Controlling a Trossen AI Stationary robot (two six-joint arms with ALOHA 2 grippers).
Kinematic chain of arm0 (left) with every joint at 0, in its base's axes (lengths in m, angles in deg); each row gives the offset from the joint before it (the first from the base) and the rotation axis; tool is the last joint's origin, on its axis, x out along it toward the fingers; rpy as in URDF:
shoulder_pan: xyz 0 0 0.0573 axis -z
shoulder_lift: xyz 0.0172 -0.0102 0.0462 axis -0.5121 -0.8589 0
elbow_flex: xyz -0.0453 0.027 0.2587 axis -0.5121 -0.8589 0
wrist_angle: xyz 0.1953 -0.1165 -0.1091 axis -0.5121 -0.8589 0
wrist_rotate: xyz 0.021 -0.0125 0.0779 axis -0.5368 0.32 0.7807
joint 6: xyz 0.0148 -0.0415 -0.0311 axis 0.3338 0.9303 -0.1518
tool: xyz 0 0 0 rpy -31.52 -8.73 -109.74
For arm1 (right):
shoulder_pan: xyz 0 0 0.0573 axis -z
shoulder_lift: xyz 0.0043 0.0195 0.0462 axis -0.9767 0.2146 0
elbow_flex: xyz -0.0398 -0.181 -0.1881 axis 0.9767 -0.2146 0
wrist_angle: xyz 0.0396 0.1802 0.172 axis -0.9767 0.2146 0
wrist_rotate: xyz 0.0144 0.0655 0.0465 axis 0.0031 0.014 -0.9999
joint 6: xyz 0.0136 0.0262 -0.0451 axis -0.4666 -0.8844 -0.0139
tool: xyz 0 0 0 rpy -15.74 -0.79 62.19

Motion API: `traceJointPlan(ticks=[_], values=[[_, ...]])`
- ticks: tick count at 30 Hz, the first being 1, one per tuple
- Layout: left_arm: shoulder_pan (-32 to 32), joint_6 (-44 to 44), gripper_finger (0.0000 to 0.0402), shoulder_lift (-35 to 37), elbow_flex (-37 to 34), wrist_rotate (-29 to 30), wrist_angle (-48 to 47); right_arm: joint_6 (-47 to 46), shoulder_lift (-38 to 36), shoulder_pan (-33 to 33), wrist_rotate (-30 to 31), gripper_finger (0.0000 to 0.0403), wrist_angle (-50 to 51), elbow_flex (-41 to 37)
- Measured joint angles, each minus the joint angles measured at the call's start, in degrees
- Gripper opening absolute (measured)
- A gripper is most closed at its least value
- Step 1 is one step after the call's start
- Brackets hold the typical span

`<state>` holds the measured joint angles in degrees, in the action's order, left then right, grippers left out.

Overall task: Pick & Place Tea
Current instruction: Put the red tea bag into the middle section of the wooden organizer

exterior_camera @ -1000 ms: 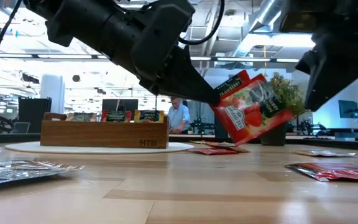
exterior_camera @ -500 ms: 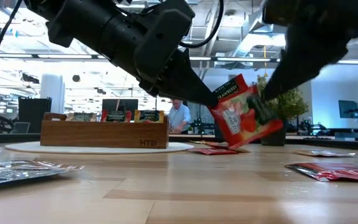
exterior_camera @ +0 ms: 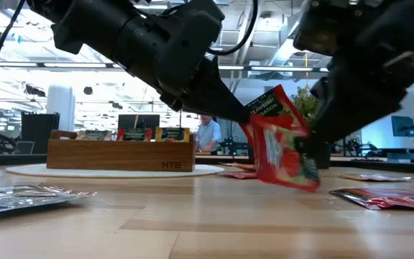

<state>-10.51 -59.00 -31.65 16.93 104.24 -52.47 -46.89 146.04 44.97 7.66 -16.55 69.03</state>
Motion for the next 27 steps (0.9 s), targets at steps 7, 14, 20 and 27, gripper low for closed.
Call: traceJointPlan(ticks=[7,14,20,27], values=[[0.0,0.35,0.0,3.05,-0.02,2.29,-4.49,0.14,0.0,-0.22,-1.19,0.0003,0.28,-0.04],[-0.75,5.06,0.0,16.57,0.02,5.98,-29.62,-5.91,-0.96,1.09,-3.85,0.0044,1.89,-0.04],[-3.27,6.27,0.0,26.66,0.04,4.52,-55.59,-6.54,-3.0,1.25,-1.5,0.0143,5.2,-0.09],[-8.0,5.53,0.0,30.81,0.04,3.25,-73.13,-6.28,-3.23,1.28,5.35,0.0207,5.27,-0.09]])
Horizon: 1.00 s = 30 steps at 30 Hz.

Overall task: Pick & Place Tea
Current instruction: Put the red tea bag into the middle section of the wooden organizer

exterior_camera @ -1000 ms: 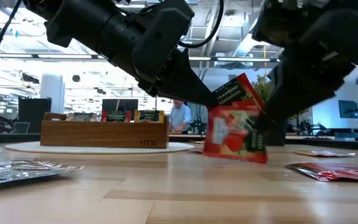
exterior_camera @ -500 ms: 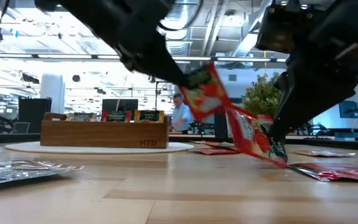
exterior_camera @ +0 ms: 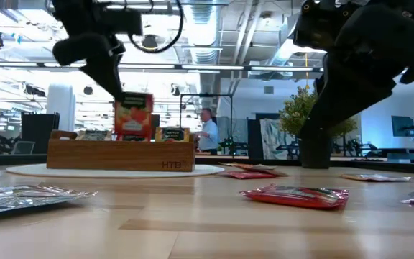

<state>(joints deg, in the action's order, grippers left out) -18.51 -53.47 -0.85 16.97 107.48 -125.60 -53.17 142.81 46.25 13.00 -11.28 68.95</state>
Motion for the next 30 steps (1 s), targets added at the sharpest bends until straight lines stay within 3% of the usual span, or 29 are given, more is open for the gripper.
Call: traceJointPlan(ticks=[9,17,21,25,30], values=[[-6.98,-10.63,0.0,-0.18,-1.03,-7.5,3.6,0.15,0.0,-0.49,0.28,0.0207,-0.15,0.0],[-11.22,-13.51,0.0,-0.18,-1.05,-13.48,4.77,0.16,0.0,-1.68,0.22,0.0189,-0.15,0.0],[-12.64,-13.56,0.0003,-0.18,-1.04,-12.83,4.8,0.17,0.0,-1.64,0.22,0.018,-0.13,0.0],[-15.05,-13.55,0.0022,-0.18,-1.03,-12.94,4.64,0.15,0.0,-1.66,0.15,0.0174,-0.15,0.0],[-17.32,-14.72,0.0076,-0.17,-1.03,-13.35,3.64,0.15,0.0,-1.66,0.11,0.0169,-0.13,0.0]])
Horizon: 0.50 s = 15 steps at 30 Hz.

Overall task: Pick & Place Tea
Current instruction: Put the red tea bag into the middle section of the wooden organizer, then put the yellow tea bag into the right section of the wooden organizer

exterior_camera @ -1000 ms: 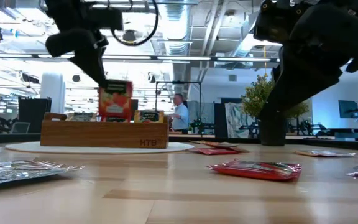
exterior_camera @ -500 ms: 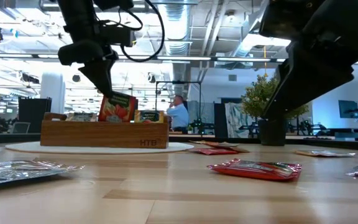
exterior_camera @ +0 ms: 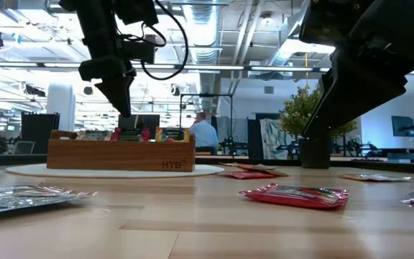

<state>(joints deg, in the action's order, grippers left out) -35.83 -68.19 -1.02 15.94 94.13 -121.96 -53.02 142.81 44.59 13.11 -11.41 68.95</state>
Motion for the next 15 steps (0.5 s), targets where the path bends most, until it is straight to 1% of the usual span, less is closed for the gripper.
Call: traceJointPlan(ticks=[4,7,8,11,15], values=[[0.16,-0.53,0.0115,0.92,0.01,6.18,-1.8,0.02,0.0,0.02,0.0,0.0169,0.1,0.0],[1.31,-0.52,0.0128,2.77,0.01,10.31,-2.59,0.0,0.0,0.11,0.69,0.0169,0.33,0.0],[1.93,-0.15,0.0129,3.39,0.01,11.44,-2.55,0.0,0.0,0.16,1.74,0.0168,0.71,0.0],[4.58,4.59,0.0129,5.83,0.01,15.91,-1.95,0.25,-0.64,1.27,4.78,0.0163,2.24,0.0],[9.41,14.8,0.0121,7.67,0.03,23.99,1.07,4.08,-4.51,6.76,4.79,0.015,6.86,0.09]])
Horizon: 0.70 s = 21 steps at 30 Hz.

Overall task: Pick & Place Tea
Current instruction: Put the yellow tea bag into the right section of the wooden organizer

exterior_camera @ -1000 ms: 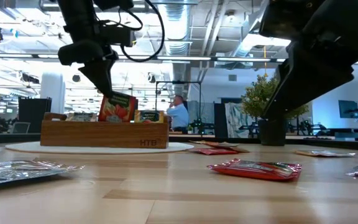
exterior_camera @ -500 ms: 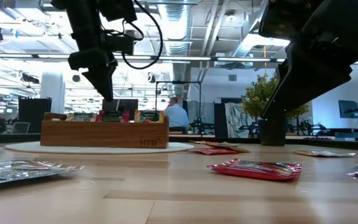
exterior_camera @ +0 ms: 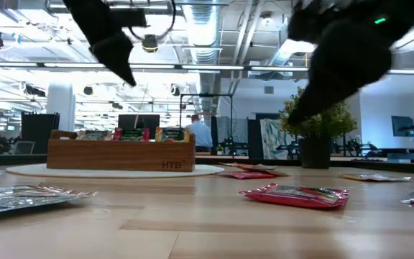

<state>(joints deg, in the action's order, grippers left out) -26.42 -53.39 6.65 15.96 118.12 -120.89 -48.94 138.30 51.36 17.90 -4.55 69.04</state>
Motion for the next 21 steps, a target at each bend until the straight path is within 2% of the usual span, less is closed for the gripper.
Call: traceJointPlan(ticks=[4,6,8,12,14,17,21], values=[[5.11,9.96,0.0112,-1.09,0.0,7.82,4.28,7.24,-4.05,11.13,-0.86,0.0134,0.55,-0.05],[7.38,13.72,0.0109,-3.02,0.0,11.51,7.19,11.14,-4.91,18.89,-3.71,0.0124,-0.68,-0.05],[9.29,14.65,0.0108,-5.17,0.0,16.45,10.32,15.85,-4.47,27.47,-9.07,0.0117,-3.54,-0.05],[11.27,11.51,0.0106,-9.36,0.02,25.13,14.07,23.42,-0.73,43.78,-24.76,0.0119,-10.85,1.53],[11.49,11.02,0.0106,-10.46,0.02,28.1,13.58,25.95,2.55,50.08,-30.55,0.0134,-8.67,3.71],[11.49,12.02,0.0106,-10.74,0.0,26.74,11.83,29.75,8.89,55.14,-32.98,0.017,-8.71,9.85],[11.37,13.96,0.0106,-10.5,0.0,25.99,8.74,32.07,17.93,57.4,-33.0,0.0213,-5.25,18.09]])
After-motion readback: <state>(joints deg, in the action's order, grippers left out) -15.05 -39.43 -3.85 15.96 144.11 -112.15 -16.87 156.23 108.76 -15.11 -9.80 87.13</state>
